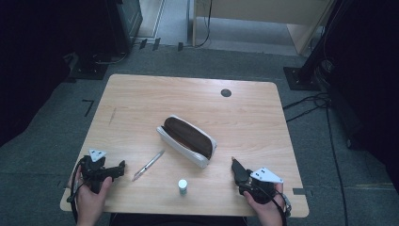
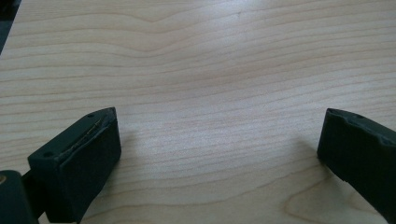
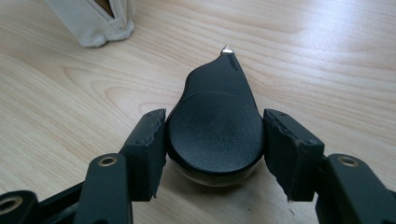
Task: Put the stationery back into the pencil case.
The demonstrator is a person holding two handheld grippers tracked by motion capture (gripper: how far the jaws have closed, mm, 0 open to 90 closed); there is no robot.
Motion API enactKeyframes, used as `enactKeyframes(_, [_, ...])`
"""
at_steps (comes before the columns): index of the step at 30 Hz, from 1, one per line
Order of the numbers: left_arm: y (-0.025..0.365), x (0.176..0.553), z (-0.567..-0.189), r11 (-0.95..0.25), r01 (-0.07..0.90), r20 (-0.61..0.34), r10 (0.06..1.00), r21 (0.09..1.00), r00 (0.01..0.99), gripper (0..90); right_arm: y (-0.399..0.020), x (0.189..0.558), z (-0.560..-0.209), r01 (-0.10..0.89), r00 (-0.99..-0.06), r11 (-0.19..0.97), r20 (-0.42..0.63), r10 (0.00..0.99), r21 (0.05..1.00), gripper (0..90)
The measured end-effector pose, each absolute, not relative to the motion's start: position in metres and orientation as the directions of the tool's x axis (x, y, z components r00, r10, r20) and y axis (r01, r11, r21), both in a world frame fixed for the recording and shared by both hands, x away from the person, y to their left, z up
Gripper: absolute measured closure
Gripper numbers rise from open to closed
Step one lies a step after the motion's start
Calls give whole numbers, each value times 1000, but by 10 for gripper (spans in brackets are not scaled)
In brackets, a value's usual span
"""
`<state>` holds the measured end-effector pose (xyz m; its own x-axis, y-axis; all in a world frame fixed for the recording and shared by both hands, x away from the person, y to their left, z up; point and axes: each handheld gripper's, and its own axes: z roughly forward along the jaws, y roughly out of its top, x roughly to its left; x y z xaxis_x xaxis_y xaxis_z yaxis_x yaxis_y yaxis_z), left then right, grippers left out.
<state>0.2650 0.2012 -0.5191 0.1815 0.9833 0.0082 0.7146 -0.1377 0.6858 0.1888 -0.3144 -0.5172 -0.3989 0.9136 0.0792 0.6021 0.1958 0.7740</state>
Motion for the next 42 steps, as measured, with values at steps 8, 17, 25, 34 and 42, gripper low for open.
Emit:
enactKeyframes(8, [201, 265, -519, -138, 714, 8, 983, 686, 182, 0, -311, 190, -511, 582, -408, 192, 79, 910, 790, 414])
enactKeyframes(17, [201, 265, -519, -138, 715, 8, 983, 686, 182, 0, -309, 191, -494, 555, -415, 178, 85, 906, 813, 414])
enactKeyframes(25, [201, 265, -519, -138, 715, 8, 983, 686, 182, 0, -305, 197, -475, 526, -433, 175, 85, 898, 832, 414])
enactKeyframes(34, [201, 265, -519, -138, 715, 8, 983, 686, 182, 0, -292, 205, -443, 477, -479, 202, 61, 876, 856, 414])
enactKeyframes(42, [201, 265, -519, -138, 715, 8, 983, 686, 181, 0, -270, 216, -421, 439, -545, 230, 53, 837, 869, 414])
